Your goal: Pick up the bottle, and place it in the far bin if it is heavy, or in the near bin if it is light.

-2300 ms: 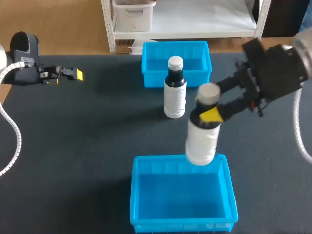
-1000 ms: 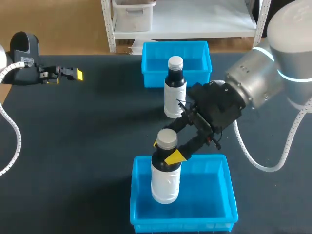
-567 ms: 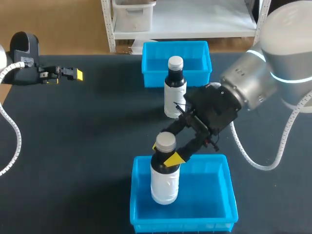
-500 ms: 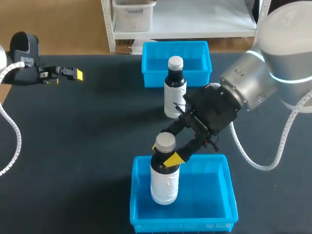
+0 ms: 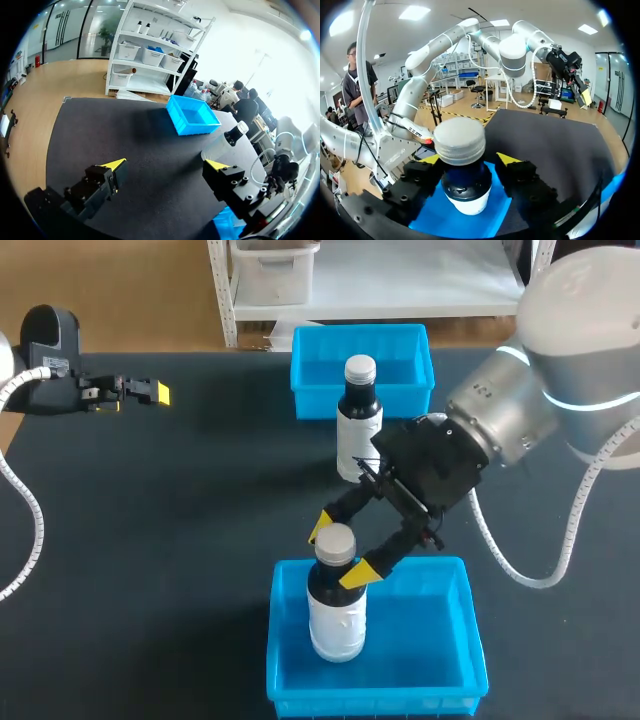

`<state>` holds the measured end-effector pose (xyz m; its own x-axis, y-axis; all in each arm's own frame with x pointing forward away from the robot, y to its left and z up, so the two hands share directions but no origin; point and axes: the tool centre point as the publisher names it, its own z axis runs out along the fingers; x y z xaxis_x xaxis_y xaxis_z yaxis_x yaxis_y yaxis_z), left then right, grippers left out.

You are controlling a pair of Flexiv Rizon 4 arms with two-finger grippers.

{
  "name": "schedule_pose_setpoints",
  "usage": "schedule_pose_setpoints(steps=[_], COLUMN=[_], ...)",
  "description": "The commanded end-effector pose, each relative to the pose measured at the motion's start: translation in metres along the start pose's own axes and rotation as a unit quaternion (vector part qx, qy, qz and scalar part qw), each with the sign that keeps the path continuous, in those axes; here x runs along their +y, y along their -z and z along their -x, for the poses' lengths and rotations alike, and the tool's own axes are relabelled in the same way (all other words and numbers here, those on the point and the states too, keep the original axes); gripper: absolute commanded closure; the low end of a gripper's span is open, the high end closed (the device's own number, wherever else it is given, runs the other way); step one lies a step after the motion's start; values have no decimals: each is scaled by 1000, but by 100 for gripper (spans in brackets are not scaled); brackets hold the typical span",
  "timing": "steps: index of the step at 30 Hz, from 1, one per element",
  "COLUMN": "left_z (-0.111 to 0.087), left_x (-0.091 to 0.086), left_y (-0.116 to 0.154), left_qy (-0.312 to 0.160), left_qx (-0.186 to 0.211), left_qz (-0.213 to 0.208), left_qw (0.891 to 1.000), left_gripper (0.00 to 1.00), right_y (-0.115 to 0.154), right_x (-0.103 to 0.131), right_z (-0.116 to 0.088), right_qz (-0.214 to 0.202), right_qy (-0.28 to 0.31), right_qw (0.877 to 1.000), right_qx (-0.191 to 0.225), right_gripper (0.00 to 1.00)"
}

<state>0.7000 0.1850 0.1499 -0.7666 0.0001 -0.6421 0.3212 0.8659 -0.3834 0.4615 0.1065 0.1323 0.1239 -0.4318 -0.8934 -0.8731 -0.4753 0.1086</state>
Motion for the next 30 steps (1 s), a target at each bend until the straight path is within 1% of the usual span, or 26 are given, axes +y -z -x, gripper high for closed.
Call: schedule_pose_setpoints(steps=[1,5,8,11,15,16,17,20,21,23,26,30], left_z=[0,0,0,0,0,0,0,0,0,0,0,0], left_x=[0,0,0,0,0,0,0,0,0,0,0,0], left_y=[0,0,0,0,0,0,0,0,0,0,0,0], left_qy=[0,0,0,0,0,0,0,0,0,0,0,0], left_qx=[0,0,0,0,0,0,0,0,0,0,0,0], left_qz=[0,0,0,0,0,0,0,0,0,0,0,0], left_qw=[1000,1000,1000,1000,1000,1000,1000,1000,1000,1000,1000,1000], left_gripper=[0,0,0,0,0,0,0,0,0,0,0,0], right_y=[1,7,23,46,86,100,107,140,146,168,193,219], right_x=[-1,-3,-7,-11,-18,-21,-23,-34,-37,-48,-66,-95], right_z=[-2,-7,-18,-30,-45,-49,-51,-61,-63,-69,-76,-86], right_qz=[0,-5,-23,-49,-90,-104,-112,-146,-155,-183,-217,-249], right_qy=[-4,-15,-33,-53,-73,-78,-80,-97,-100,-109,-118,-127], right_qw=[1000,1000,999,997,993,991,989,983,982,976,968,959], right_qx=[2,4,11,19,36,41,44,49,50,50,53,52], right_gripper=[0,0,0,0,0,0,0,0,0,0,0,0])
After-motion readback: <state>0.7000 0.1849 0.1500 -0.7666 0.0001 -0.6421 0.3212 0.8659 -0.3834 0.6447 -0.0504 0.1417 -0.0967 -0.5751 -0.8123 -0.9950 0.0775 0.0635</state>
